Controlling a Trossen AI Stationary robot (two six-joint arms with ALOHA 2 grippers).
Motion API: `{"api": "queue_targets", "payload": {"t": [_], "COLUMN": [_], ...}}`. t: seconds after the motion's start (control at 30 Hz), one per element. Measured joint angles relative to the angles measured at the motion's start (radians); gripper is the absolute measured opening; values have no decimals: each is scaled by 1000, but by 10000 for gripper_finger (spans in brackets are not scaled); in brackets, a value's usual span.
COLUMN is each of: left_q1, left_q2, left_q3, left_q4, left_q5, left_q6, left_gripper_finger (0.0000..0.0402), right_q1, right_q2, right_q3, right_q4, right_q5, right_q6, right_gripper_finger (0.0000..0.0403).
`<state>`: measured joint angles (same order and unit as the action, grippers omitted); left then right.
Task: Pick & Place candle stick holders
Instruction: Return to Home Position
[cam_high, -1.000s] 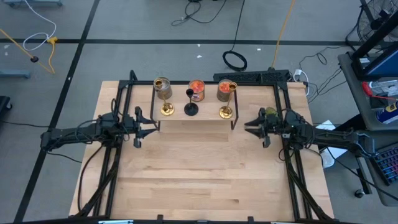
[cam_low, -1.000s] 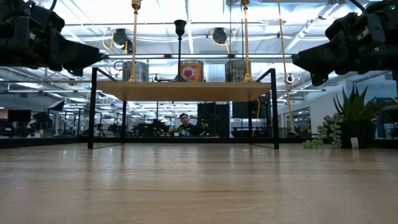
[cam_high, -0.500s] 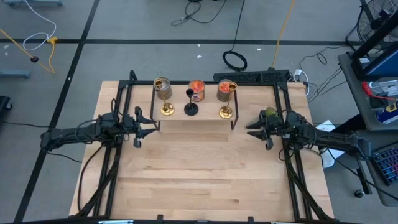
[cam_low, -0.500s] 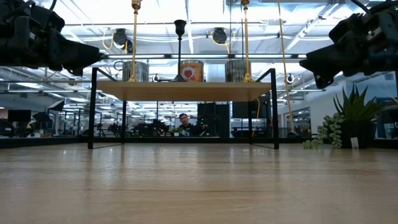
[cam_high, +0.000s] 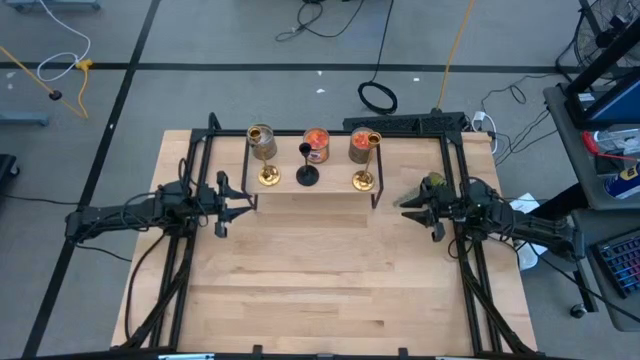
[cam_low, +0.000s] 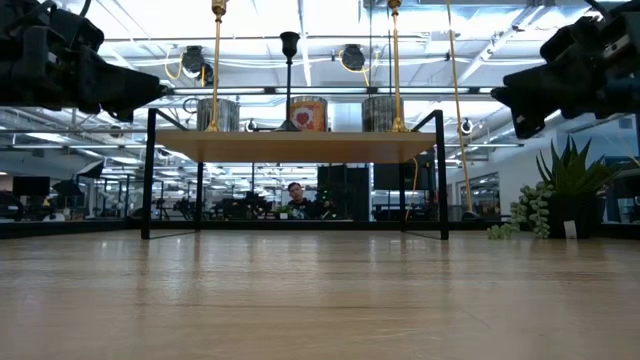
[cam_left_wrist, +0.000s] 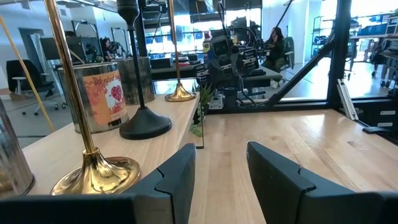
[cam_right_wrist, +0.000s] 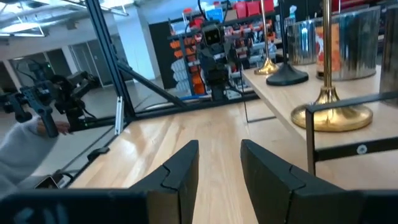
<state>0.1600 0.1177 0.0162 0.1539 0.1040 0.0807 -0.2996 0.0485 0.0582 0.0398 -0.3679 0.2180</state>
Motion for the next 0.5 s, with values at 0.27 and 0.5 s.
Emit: {"api": "queue_targets", "payload": {"t": [0.27,0.5], "left_q1": [0,0], "left_q2": [0,0], "left_q3": [0,0], "left_q4": [0,0], "left_q5": [0,0], "left_q6": [0,0], "left_gripper_finger": [154,154], "right_q1": [0,0], "right_q2": [-33,-33], "right_q3": [0,0], "right_q4": [-5,-14], "right_q5": [186,321], "right_q6": [-19,-7], "right_gripper_finger": [116,116]}}
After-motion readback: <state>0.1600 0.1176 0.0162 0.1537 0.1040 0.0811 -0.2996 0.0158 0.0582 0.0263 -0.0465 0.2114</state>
